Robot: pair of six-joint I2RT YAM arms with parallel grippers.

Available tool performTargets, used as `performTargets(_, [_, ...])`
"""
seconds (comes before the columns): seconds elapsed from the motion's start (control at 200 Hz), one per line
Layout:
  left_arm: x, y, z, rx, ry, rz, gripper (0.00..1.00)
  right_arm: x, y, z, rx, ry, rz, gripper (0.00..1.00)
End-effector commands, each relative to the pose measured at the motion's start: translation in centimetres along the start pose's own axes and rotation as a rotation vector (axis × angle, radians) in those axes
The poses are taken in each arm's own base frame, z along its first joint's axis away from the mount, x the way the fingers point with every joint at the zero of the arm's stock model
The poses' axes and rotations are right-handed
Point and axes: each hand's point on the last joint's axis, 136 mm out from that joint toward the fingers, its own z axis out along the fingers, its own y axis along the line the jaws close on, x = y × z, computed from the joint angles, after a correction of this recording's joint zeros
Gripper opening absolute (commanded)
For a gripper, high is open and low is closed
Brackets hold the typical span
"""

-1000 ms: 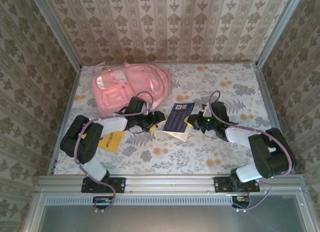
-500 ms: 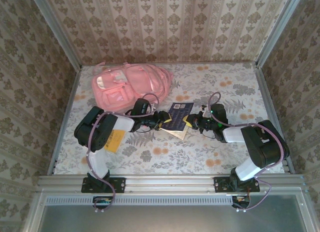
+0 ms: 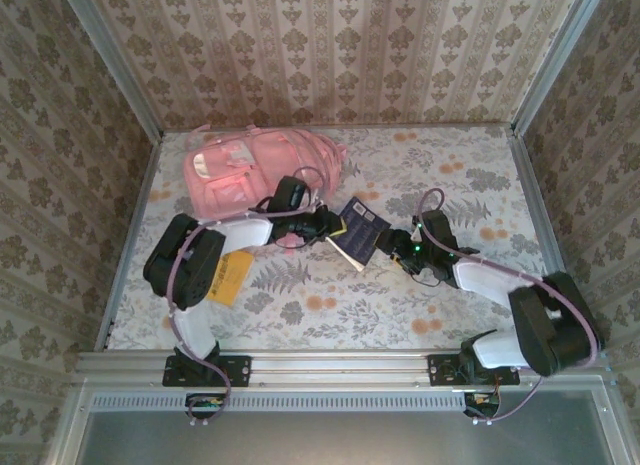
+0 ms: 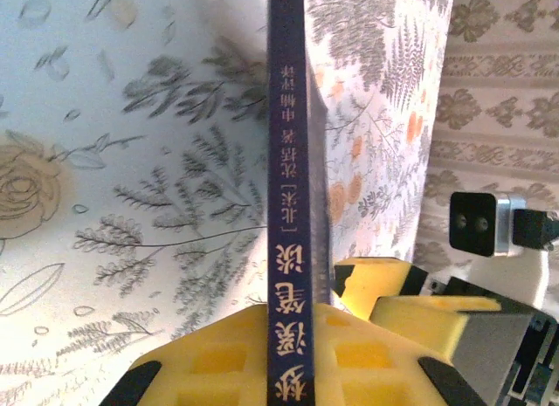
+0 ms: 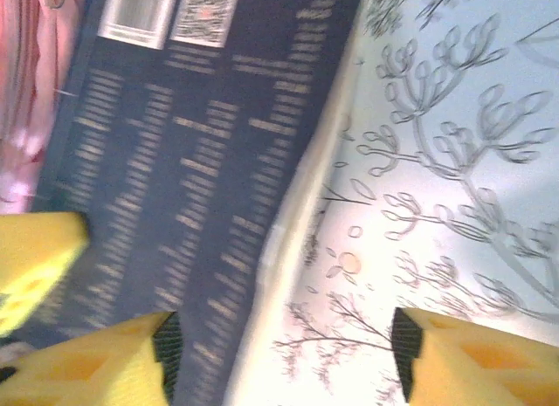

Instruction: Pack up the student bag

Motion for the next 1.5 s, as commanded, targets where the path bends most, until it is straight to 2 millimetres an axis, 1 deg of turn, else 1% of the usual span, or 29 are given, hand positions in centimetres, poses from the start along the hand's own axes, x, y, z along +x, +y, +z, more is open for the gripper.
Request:
performTargets(0.0, [1.4, -3.0, -4.0, -0.142, 0.011, 0.295, 0.00, -0.3, -2.5, -2.8, 0.212, -0.083, -0.113, 0.70])
performTargets(0.06, [1.4, -3.9, -5.1, -0.154, -0.016, 0.368, 0.00, -0.6, -1.8, -4.1, 0.189, -0.127, -0.138, 0.71])
performTargets(0.08, [1.5, -3.9, -5.4, -0.163, -0.026, 0.389, 0.00, -0.7, -1.4, -4.4, 0.172, -0.138, -0.146, 0.72])
performTargets(0.175, [1.4, -3.8, -6.5, -0.192, -0.078, 0.470, 0.00, -0.9, 0.8, -6.1, 0.068, -0.190, -0.193, 0.69])
performTargets(0.19, [1.3, -4.0, -6.6, -0.184, -0.089, 0.483, 0.00, -0.9, 1.1, -6.4, 0.055, -0.197, -0.199, 0.69])
performTargets(0.24, [1.7, -4.3, -7.0, -0.161, -0.108, 0.520, 0.00, -1.0, 1.6, -7.3, 0.044, -0.211, -0.201, 0.69])
performTargets(0.295, [2.3, -4.9, -7.6, -0.147, -0.121, 0.554, 0.00, -0.8, 1.9, -8.5, 0.046, -0.212, -0.204, 0.69])
performTargets(0.385, [3.8, -7.1, -9.0, -0.117, -0.131, 0.689, 0.00, -0.3, 3.2, -10.3, -0.006, -0.213, -0.262, 0.70])
performTargets(0.465, [5.2, -8.7, -10.3, -0.091, -0.116, 0.795, 0.00, -0.2, 4.1, -12.1, -0.029, -0.240, -0.354, 0.73])
performTargets(0.545, [6.3, -9.7, -11.6, -0.065, -0.091, 0.874, 0.00, -0.1, 5.4, -13.6, -0.048, -0.246, -0.467, 0.75])
performTargets(0.63, [7.0, -10.4, -12.5, -0.051, -0.056, 0.941, 0.00, 0.3, 6.6, -14.1, -0.093, -0.232, -0.554, 0.75])
performTargets(0.685, [8.0, -11.0, -12.7, 0.010, -0.002, 0.989, 0.00, 0.4, 7.6, -14.2, -0.141, -0.243, -0.598, 0.75])
performTargets(0.735, [8.1, -11.1, -12.9, 0.031, 0.020, 1.004, 0.00, 0.5, 8.6, -14.4, -0.194, -0.258, -0.635, 0.76])
performTargets(0.75, [8.4, -11.4, -13.0, 0.058, 0.036, 1.007, 0.00, 0.5, 8.9, -14.5, -0.209, -0.264, -0.644, 0.76])
performTargets(0.8, [8.5, -11.6, -13.1, 0.085, 0.044, 1.017, 0.00, 0.3, 9.6, -14.7, -0.237, -0.284, -0.669, 0.77])
performTargets(0.855, [8.6, -11.8, -13.2, 0.104, 0.043, 1.039, 0.00, 0.1, 10.1, -14.9, -0.258, -0.308, -0.698, 0.76])
performTargets(0.915, [9.2, -12.3, -13.5, 0.142, 0.043, 1.095, 0.00, 0.1, 10.7, -15.2, -0.280, -0.320, -0.722, 0.76])
performTargets(1.015, [10.0, -12.2, -14.4, 0.147, 0.024, 1.191, 0.00, 0.5, 11.1, -15.7, -0.297, -0.312, -0.756, 0.74])
performTargets(1.14, [10.8, -12.3, -16.1, 0.134, -0.007, 1.272, 0.00, 1.9, 12.1, -16.1, -0.352, -0.343, -0.844, 0.73])
performTargets(1.27, [11.6, -12.9, -17.7, 0.191, -0.036, 1.320, 0.00, 2.8, 12.9, -16.8, -0.429, -0.394, -0.917, 0.74])
performTargets(1.42, [12.6, -12.5, -18.2, 0.283, -0.063, 1.347, 0.00, 5.8, 14.8, -17.7, -0.590, -0.285, -1.019, 0.74])
performTargets(1.495, [13.5, -12.5, -18.7, 0.313, -0.081, 1.385, 0.00, 6.7, 15.3, -18.3, -0.627, -0.257, -1.062, 0.75])
